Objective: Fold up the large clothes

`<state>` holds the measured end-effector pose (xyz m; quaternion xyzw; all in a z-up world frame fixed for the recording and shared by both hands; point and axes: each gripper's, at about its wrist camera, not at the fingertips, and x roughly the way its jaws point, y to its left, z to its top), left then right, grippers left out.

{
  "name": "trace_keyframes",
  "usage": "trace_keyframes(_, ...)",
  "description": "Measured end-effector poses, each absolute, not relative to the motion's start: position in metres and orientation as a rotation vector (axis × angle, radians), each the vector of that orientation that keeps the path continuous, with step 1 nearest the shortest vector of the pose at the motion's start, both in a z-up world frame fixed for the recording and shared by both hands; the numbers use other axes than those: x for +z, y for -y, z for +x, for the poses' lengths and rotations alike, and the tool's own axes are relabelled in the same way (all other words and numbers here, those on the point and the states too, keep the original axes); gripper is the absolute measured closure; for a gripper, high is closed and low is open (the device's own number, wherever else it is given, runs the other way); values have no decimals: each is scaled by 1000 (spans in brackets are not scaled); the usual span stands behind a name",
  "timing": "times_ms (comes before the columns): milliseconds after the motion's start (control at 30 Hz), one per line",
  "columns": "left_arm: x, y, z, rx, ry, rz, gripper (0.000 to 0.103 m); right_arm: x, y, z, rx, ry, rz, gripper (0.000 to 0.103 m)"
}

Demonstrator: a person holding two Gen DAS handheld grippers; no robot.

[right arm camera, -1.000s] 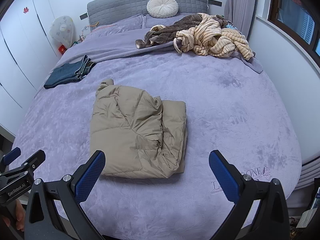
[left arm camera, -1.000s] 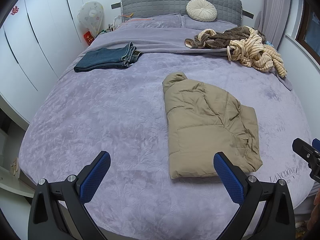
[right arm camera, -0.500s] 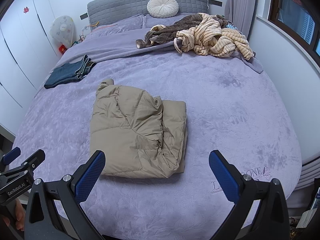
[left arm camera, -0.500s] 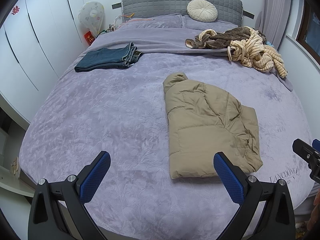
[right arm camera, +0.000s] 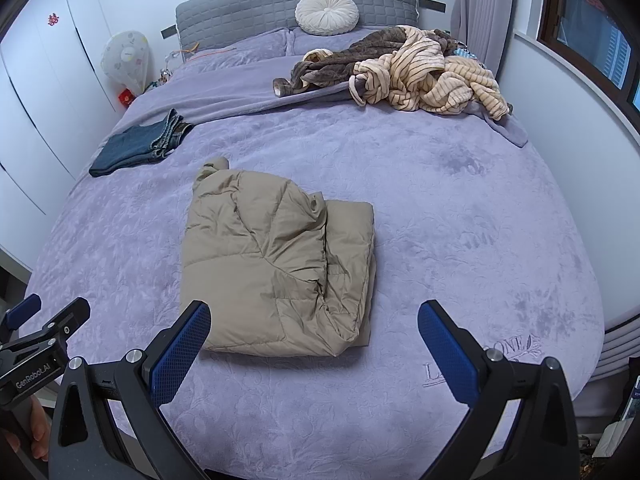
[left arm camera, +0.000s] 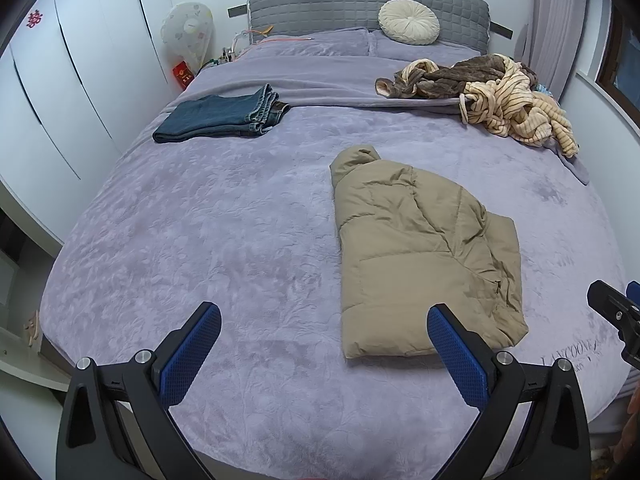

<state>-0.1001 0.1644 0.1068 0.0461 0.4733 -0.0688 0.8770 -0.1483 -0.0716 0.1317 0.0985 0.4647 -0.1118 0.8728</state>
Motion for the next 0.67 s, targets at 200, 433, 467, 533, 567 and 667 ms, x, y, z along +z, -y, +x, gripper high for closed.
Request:
trace_keyframes(200,107,-165,-99,-140,-990,92,0,132,72,-148,-233,-972,206,0)
trace_keyframes(433,106,-166,-100,-138,-993,85,0,132,72,-147,-231,-974,204,0)
trace_keyframes(467,106,-166,-100,-139,-993,79,0,130,71,-148,-230,-977,203,0)
trace_keyframes(533,106,-167,-102,-136,-982,74,0,127,68,-149,-227,-983,201,0)
trace_keyframes(567,107,-167,-103,-137,-972,78,0,125,68,-149,-226,-987,200,0)
trace_keyframes(667,106,-167,-104,-161,-974,79,0,120,64,-148,-224,-999,197,0)
